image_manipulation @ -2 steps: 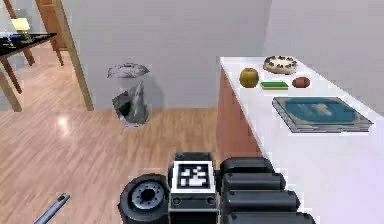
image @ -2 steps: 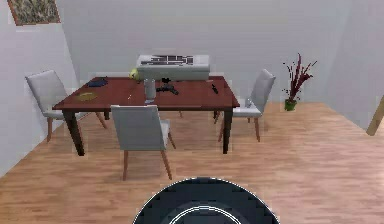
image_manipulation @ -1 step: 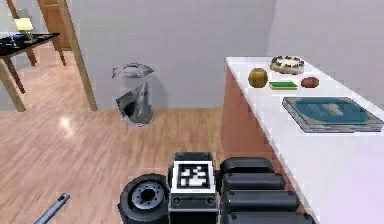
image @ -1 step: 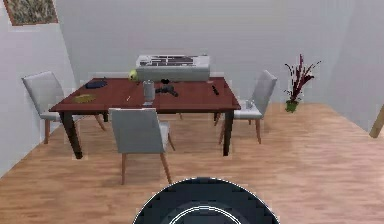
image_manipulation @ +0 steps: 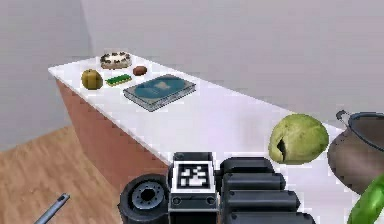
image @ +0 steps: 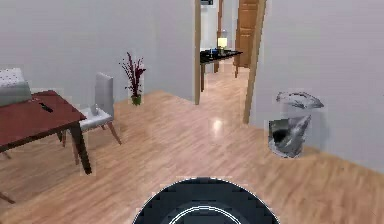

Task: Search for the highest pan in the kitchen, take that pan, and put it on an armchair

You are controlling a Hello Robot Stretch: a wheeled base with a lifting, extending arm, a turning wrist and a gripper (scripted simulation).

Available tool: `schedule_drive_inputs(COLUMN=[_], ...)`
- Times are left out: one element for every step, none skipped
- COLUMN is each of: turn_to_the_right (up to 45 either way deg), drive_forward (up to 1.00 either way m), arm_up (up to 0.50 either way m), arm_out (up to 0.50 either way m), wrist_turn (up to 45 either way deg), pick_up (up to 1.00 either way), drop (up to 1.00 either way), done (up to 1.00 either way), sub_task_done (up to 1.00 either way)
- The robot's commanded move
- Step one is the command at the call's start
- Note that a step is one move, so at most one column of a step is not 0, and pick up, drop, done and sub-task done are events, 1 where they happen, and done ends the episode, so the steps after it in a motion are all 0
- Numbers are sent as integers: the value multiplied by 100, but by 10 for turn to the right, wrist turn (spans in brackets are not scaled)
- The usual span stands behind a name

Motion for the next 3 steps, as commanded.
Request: schedule_drive_inputs(turn_to_the_right=[60,0,0], drive_forward=[0,100,100], arm_up=[0,0,0], arm_out=[0,0,0], wrist_turn=[0,0,0], pick_up=[0,0,0], drop=[0,0,0], done=[0,0,0], sub_task_done=[0,0,0])
